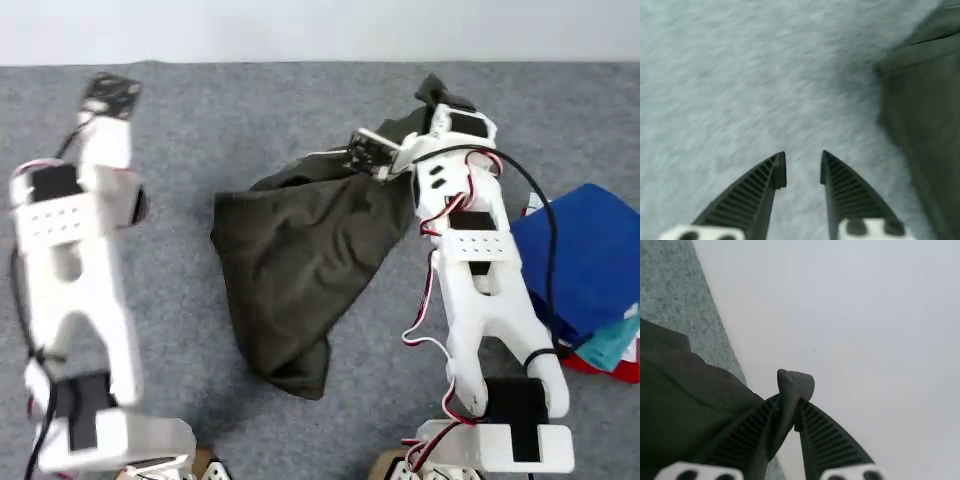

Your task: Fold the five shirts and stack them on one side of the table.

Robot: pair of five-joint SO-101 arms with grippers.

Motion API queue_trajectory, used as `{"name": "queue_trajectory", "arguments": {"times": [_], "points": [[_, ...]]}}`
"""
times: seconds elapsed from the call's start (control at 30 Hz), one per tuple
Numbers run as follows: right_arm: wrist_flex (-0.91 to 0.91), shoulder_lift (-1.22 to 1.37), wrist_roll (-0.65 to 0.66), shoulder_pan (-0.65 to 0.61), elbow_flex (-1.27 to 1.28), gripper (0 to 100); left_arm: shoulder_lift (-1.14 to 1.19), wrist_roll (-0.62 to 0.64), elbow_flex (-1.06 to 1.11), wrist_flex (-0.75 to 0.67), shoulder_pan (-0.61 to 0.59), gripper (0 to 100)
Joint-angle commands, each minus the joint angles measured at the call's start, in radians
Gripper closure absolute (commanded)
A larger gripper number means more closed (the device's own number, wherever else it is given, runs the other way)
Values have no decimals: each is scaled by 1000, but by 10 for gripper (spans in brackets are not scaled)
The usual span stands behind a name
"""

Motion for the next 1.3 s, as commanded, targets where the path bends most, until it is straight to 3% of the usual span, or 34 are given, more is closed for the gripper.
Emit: {"name": "queue_trajectory", "arguments": {"times": [0.0, 0.6, 0.83, 1.07, 1.27], "points": [[-13, -15, -48, 36, -8, 989, 152, 17, -173, -6, 89, 843], [-13, -5, -51, 81, 3, 989, 1062, 20, -1303, 400, 232, 815], [-15, -5, -49, 76, 3, 989, 1174, 20, -1357, 402, 244, 827], [-15, -7, -49, 76, 3, 989, 1171, 18, -1369, 402, 245, 998], [-22, -33, -51, 74, -5, 989, 1079, 18, -1382, 402, 238, 995]]}}
